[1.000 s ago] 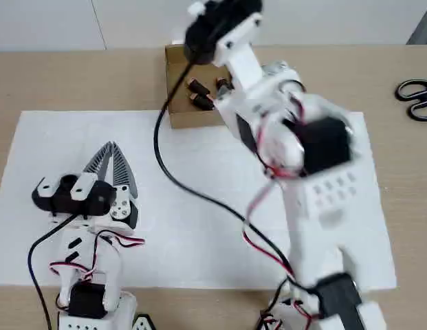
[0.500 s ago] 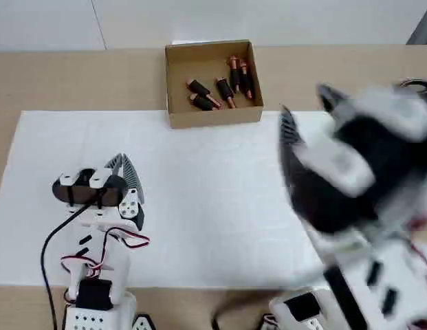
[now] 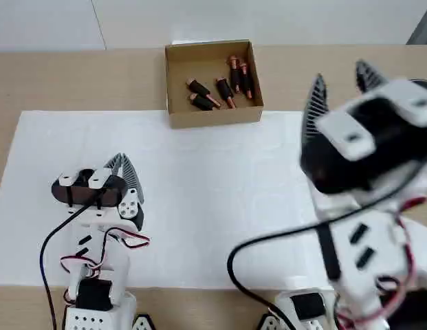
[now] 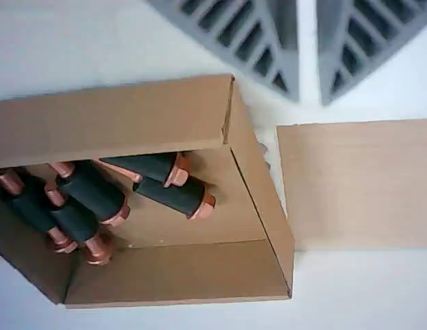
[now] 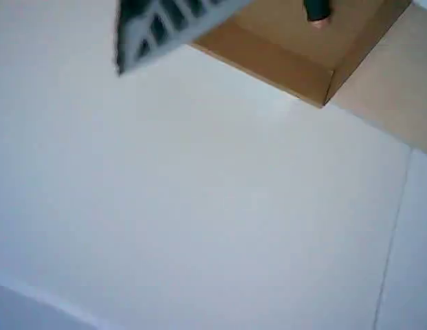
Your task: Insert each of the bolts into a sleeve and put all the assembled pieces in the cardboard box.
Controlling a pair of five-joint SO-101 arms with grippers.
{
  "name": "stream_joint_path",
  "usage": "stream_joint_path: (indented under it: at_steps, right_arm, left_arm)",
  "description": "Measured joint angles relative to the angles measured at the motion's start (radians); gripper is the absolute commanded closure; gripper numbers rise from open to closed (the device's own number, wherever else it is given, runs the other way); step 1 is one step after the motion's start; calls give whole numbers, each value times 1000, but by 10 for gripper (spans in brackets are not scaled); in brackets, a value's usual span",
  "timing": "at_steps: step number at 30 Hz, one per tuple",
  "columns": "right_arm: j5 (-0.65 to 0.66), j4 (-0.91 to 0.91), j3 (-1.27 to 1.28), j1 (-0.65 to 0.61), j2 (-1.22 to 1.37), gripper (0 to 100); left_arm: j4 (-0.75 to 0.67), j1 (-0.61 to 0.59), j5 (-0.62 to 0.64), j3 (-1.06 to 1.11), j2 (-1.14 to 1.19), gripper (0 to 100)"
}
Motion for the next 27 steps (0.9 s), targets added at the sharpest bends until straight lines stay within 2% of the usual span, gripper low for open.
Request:
stream_joint_path:
  at_steps: [8, 13, 17, 21, 24, 27]
  right_arm:
    - [0, -364, 583, 2, -130, 854]
    - [-101, -586, 959, 11, -282, 854]
    - [-169, -663, 1180, 9, -443, 854]
    - [-181, -715, 1381, 8, -641, 854]
    - [-181, -710, 1531, 6, -813, 854]
    - [-181, -674, 1620, 6, -839, 854]
  left_arm:
    - [0, 0, 0, 0, 0, 993]
    - [0, 0, 0, 0, 0, 993]
    - [0, 0, 0, 0, 0, 993]
    - [0, 0, 0, 0, 0, 993]
    - [14, 0, 0, 0, 0, 993]
    - [81, 0, 0, 0, 0, 993]
